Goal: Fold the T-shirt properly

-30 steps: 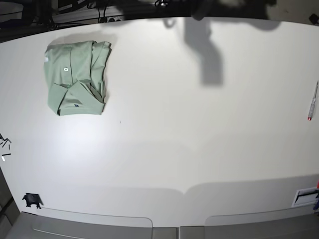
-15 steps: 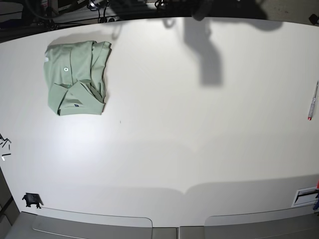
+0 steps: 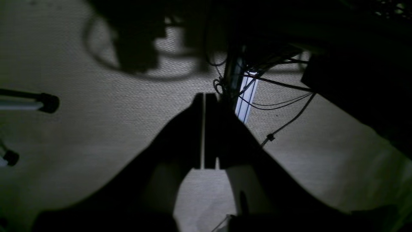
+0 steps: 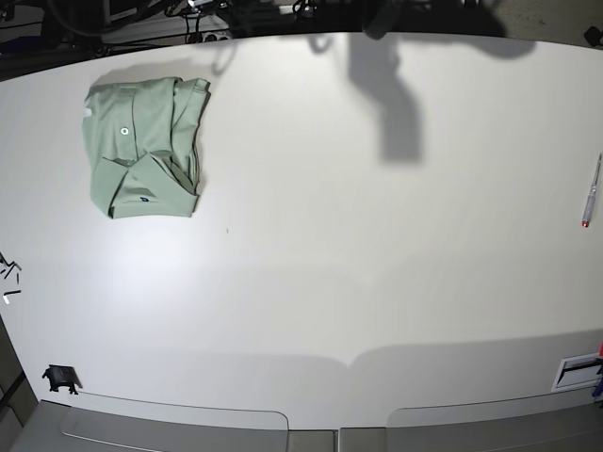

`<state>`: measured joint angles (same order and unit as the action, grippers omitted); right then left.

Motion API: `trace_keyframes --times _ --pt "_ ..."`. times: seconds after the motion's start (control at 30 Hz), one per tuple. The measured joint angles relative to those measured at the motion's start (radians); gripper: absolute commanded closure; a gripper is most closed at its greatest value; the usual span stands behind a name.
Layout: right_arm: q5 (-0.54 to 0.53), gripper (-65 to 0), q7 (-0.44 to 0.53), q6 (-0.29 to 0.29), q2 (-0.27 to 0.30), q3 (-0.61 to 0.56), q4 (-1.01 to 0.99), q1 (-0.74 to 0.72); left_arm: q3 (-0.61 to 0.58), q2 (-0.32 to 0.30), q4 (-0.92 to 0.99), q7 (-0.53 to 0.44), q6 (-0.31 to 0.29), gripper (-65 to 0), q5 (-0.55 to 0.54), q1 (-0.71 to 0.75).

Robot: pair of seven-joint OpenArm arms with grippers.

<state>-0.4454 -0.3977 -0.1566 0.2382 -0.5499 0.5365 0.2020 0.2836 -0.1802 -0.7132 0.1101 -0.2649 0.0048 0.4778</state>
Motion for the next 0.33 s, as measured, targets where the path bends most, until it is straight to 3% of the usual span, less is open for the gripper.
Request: trace_keyframes --times 0.1,0.23,0.33 --pt "-0.084 0.0 0.013 0.0 0.0 0.0 0.0 -0.006 0.0 0.007 0.0 0.002 0.001 0.0 0.045 0.001" --pt "-0.136 0.0 0.017 0.0 -0.005 0.0 0.002 -0.008 0.0 0.039 0.0 0.001 0.102 0.0 0.119 0.001" --pt "-0.135 0.0 0.024 0.0 -0.011 0.0 0.002 -0.008 0.0 0.056 0.0 -0.016 0.103 0.0 0.12 0.001"
